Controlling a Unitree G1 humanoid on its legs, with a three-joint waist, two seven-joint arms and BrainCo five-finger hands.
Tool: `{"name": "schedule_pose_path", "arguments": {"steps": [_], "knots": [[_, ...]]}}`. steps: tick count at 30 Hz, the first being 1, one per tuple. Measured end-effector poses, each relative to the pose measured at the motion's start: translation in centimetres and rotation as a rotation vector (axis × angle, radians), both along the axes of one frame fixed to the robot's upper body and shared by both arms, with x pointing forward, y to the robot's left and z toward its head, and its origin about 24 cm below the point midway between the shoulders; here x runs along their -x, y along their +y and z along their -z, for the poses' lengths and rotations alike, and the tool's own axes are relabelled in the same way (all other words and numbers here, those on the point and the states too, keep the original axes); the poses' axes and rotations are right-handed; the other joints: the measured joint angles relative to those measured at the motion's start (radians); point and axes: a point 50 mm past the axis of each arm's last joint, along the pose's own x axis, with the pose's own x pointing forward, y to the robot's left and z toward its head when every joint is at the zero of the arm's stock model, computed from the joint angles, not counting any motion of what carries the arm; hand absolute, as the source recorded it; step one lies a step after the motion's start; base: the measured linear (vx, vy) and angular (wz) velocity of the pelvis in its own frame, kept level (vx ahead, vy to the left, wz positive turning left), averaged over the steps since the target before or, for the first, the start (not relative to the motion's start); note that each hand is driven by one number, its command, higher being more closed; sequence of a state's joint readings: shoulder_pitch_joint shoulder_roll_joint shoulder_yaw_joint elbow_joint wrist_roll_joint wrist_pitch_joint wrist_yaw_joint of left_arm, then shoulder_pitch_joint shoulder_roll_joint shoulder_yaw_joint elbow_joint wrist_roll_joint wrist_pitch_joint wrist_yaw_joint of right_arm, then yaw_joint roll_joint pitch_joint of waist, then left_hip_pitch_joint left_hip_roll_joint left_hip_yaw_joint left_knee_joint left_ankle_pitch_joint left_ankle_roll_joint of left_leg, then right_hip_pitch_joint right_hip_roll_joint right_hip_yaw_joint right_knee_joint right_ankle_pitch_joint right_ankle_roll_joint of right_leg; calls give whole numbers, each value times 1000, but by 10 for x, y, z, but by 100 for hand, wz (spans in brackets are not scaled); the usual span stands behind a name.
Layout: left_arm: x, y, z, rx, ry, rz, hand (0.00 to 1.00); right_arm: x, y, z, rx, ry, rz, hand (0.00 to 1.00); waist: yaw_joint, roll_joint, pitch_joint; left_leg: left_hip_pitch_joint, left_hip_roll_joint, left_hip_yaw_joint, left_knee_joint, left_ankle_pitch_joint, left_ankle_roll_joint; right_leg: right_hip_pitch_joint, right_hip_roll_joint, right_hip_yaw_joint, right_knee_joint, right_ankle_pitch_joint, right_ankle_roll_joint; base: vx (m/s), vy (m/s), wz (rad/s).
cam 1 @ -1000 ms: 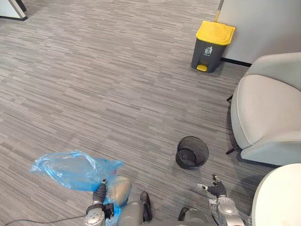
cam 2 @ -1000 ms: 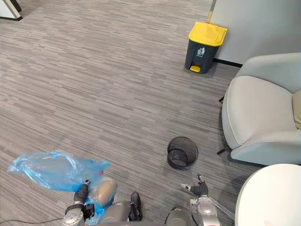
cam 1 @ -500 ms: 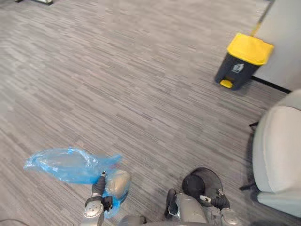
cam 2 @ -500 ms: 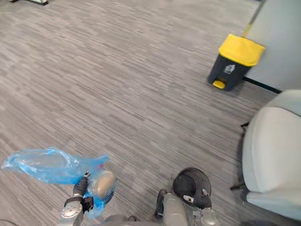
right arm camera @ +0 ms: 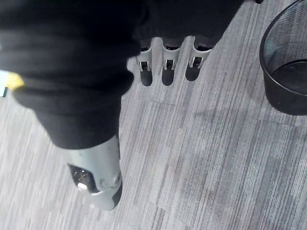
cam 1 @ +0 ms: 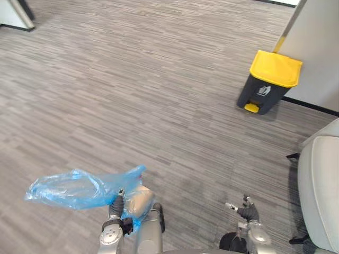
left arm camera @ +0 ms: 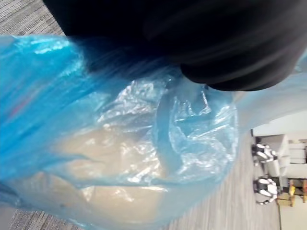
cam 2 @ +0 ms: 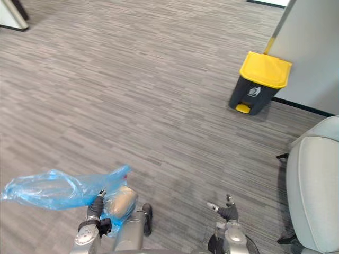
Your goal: Gather rubbish on tea table into small bin, then transfer packed bag to large trash can.
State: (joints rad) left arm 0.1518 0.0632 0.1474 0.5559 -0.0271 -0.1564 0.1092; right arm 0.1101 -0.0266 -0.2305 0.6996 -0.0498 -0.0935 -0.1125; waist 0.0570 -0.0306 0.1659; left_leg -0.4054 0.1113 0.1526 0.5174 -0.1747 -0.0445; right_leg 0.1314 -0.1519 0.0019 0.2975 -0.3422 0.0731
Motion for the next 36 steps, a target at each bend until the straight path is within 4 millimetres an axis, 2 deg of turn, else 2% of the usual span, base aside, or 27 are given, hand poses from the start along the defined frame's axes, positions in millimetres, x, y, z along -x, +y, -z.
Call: {"name": "schedule_pose_path", "arguments": {"steps": [2, 3, 5, 6, 7, 8, 9, 11, 12, 13, 14, 15, 16, 17, 18, 19, 20, 21, 22, 25, 27, 29, 30, 31, 33, 34, 36], "knots": [[3, 1, 1, -2, 6, -2, 100, 1, 1, 1, -3, 3, -2, 0, -7, -13, -5, 53, -6, 60, 22, -59, 24, -33, -40, 31, 119, 31, 47, 412, 275, -76], [11, 3, 4, -5, 28, -7, 100, -2, 2, -1, -4, -5, -7, 0, -9, -16, -4, 117, -7, 110, 10, -91, 35, -97, -65, 56, 281, 74, 107, 498, 295, -101], [18, 5, 7, -19, 56, 5, 100, -3, 4, 1, -7, 1, -16, 0, -25, -14, -3, 222, -6, 166, -33, -115, 48, -208, -88, 46, 539, 126, 156, 396, 147, -73], [18, 6, 6, -25, 58, 13, 100, -3, 4, 2, -8, 7, -22, 0, -30, -15, -3, 255, -7, 177, -52, -119, 51, -244, -92, 20, 606, 116, 138, 382, 39, -57], [17, 11, 5, -43, 58, 15, 100, -3, 8, 3, -12, 19, -40, 0, -44, -9, 1, 336, -3, 205, -115, -121, 49, -335, -92, -65, 706, 83, 73, 312, -3, -48], [17, 12, 5, -47, 58, 15, 100, -4, 9, 4, -13, 21, -47, 0, -45, 1, 7, 366, 0, 218, -142, -121, 44, -373, -89, -101, 717, 69, 50, 378, -24, -69], [15, 13, 3, -53, 51, 17, 100, -7, 10, 4, -14, 23, -54, 0, -47, 4, 9, 417, 17, 247, -183, -123, 26, -445, -77, -175, 699, 47, 12, 454, -77, -57], [10, 18, 2, -66, 49, 20, 100, -8, 9, 7, -7, 46, -72, 0, -57, 10, 13, 461, 33, 257, -221, -120, 21, -519, -60, -288, 554, 41, -5, 427, -113, -29], [6, 21, 2, -73, 49, 20, 100, -7, 6, 8, 4, 62, -82, 0, -70, 1, 16, 494, 34, 258, -241, -120, 19, -544, -48, -345, 411, 71, -33, 344, -143, 5], [7, 22, 3, -76, 57, 19, 100, -7, 4, 8, 7, 66, -82, 0, -76, -6, 17, 514, 26, 256, -252, -121, 7, -541, -35, -360, 317, 112, -40, 479, -163, 16], [8, 24, 4, -80, 67, 19, 100, -3, 1, 10, 15, 83, -81, 0, -90, -34, 13, 555, 2, 227, -276, -126, -26, -520, -5, -354, 192, 255, -168, 575, -186, -13], [7, 19, 9, -58, 83, 20, 100, -7, -9, 8, 41, 85, -83, 0, -88, 13, 14, 559, 41, 187, -276, -118, -46, -508, 35, -357, 187, 241, -169, 488, -155, -26], [9, 19, 9, -59, 85, 19, 100, -9, -11, 6, 47, 74, -80, 0, -88, 19, 14, 551, 49, 166, -252, -109, -63, -508, 43, -357, 185, 215, -170, 467, -189, -43], [5, 17, 8, -53, 79, 20, 100, -11, -15, 4, 54, 68, -70, 0, -96, 33, 23, 517, 73, 129, -150, -102, -76, -499, 57, -359, 190, 182, -171, 457, -214, -19], [2, 13, 8, -40, 70, 22, 100, -7, -18, 6, 52, 79, -50, 0, -98, 48, 31, 463, 111, 96, 0, -65, -112, -455, 82, -360, 172, 162, -177, 461, -202, -16], [2, 10, 9, -32, 69, 23, 100, -4, -18, 7, 50, 87, -47, 0, -94, 53, 34, 439, 134, 77, 95, -26, -121, -418, 97, -360, 154, 154, -183, 446, -162, -18], [4, 6, 10, -18, 71, 21, 100, 0, -16, 8, 45, 93, -42, 0, -91, 55, 37, 384, 172, 47, 283, 2, -126, -338, 125, -353, 113, 142, -191, 429, -109, -36], [5, 4, 9, -11, 63, 19, 100, -1, -13, 7, 38, 76, -37, 0, -81, 45, 42, 329, 186, 43, 422, -22, -98, -275, 141, -332, 81, 130, -197, 410, -87, -46], [4, 3, 9, -8, 60, 19, 100, -2, -12, 6, 35, 65, -33, 0, -73, 38, 45, 302, 184, 46, 461, -29, -88, -251, 144, -318, 68, 126, -199, 364, -59, -58], [0, 1, 4, -7, 27, 21, 100, -4, -11, 3, 36, 45, -13, 0, -38, 25, 47, 141, 152, 55, 408, -66, -29, -165, 153, -255, -8, 110, -182, 360, 8, -53], [1, 2, 3, -9, 25, 16, 100, -5, -12, 1, 42, 32, -7, 0, -28, 24, 50, 89, 109, 49, 288, -79, -23, -113, 147, -224, -45, 100, -163, 370, 116, -48], [2, 1, 4, -5, 28, 10, 100, -4, -15, 1, 34, 32, 28, 0, -10, 19, 52, 79, 54, 29, 68, -64, -42, -74, 129, -187, -65, 87, -135, 396, 178, -54], [3, 1, 4, -4, 29, 9, 100, -2, -18, 2, 35, 41, 41, 0, -11, 32, 46, 92, 25, -2, -78, -14, -49, -62, 130, -173, -74, 74, -112, 402, 246, -65], [6, 5, 7, -6, 48, -8, 100, -1, -15, 6, 24, 63, 41, 0, -4, 24, 40, 107, 5, -9, -137, 97, 14, -47, 122, -127, -73, 48, -72, 498, 290, -52], [5, 10, 6, -14, 47, -20, 100, 1, -10, 8, 7, 66, 43, 0, -13, -12, 18, 109, -27, 19, -117, 41, 33, -50, 73, -106, -55, 41, -46, 446, 229, -37], [4, 9, 6, -10, 44, -19, 100, 1, -10, 8, 7, 65, 43, 0, -10, -14, 17, 115, -28, 41, -100, 18, 41, -58, 60, -100, -24, 34, -29, 368, 178, -49], [11, 3, 11, 1, 70, -6, 100, 1, -8, 8, 0, 66, 44, 0, -14, -12, 18, 203, -48, 101, -86, -65, 71, -126, 10, -68, 229, 33, 34, 451, 239, -60]]}}
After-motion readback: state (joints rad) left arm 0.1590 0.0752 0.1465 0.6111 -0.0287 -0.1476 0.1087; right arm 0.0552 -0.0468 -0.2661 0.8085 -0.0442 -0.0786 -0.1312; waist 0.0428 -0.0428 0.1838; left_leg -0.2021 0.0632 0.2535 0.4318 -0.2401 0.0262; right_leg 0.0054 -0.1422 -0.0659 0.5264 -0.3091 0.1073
